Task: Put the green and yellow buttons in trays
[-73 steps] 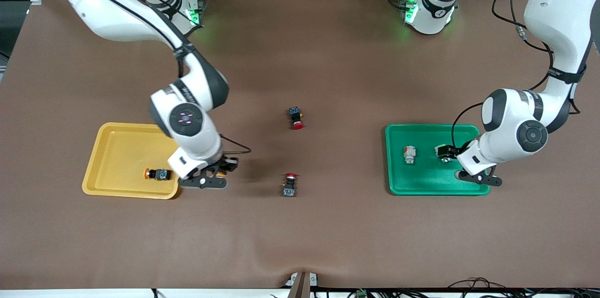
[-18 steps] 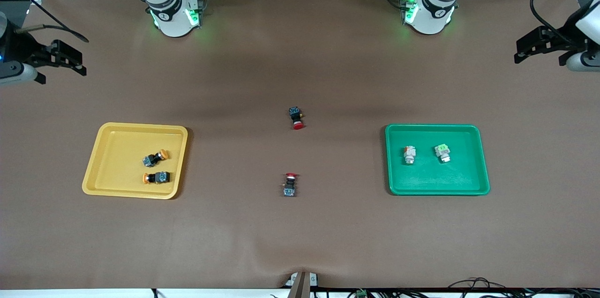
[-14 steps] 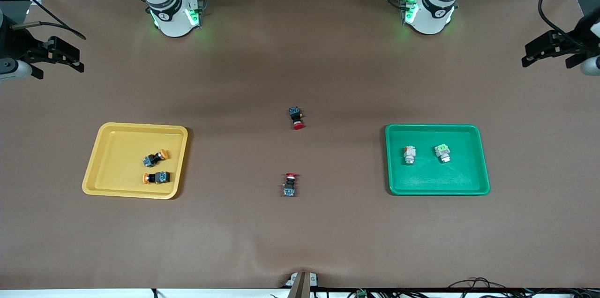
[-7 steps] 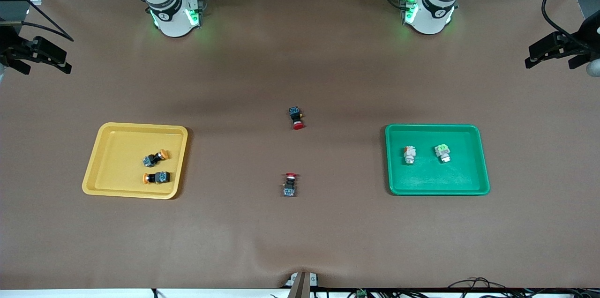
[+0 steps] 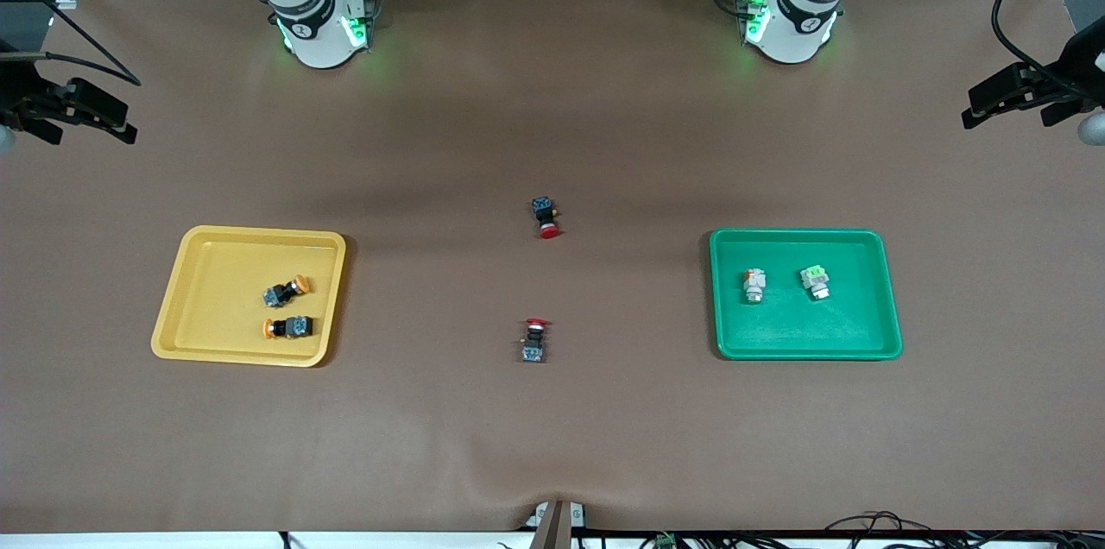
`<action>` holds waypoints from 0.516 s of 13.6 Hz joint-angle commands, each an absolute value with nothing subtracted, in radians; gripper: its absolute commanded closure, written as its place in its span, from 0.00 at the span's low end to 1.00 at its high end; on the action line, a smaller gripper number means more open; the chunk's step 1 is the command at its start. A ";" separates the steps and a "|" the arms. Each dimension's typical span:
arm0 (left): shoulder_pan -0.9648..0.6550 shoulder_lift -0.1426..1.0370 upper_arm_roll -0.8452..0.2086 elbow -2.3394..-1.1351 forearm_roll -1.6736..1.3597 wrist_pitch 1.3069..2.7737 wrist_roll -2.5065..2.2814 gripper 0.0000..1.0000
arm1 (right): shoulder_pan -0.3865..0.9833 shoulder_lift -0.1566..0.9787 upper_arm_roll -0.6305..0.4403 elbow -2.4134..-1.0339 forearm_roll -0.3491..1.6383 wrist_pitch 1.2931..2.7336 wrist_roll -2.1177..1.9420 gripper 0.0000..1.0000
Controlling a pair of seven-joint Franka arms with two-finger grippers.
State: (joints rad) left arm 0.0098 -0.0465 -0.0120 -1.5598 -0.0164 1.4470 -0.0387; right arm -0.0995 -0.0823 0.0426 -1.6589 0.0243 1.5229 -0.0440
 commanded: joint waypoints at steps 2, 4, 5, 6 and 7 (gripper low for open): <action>0.006 -0.023 -0.011 -1.536 -0.021 1.445 -0.035 0.00 | -0.103 -0.058 0.055 -1.641 0.046 1.491 -0.038 0.00; 0.015 -0.014 -0.011 -1.523 -0.023 1.445 -0.035 0.00 | -0.109 -0.058 0.055 -1.638 0.046 1.496 -0.038 0.00; 0.015 -0.014 -0.009 -1.522 -0.026 1.440 -0.032 0.00 | -0.107 -0.058 0.054 -1.638 0.046 1.499 -0.038 0.00; 0.009 -0.014 -0.009 -1.522 -0.026 1.440 -0.035 0.00 | -0.104 -0.058 0.054 -1.640 0.046 1.500 -0.038 0.00; 0.006 -0.014 -0.009 -1.522 -0.025 1.442 -0.040 0.00 | -0.103 -0.058 0.054 -1.641 0.046 1.500 -0.038 0.00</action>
State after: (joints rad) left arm 0.0108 -0.0258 -0.0107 -1.5501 -0.0164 1.4501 -0.0386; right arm -0.0985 -0.0623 0.0510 -1.6579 0.0254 1.5087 -0.0440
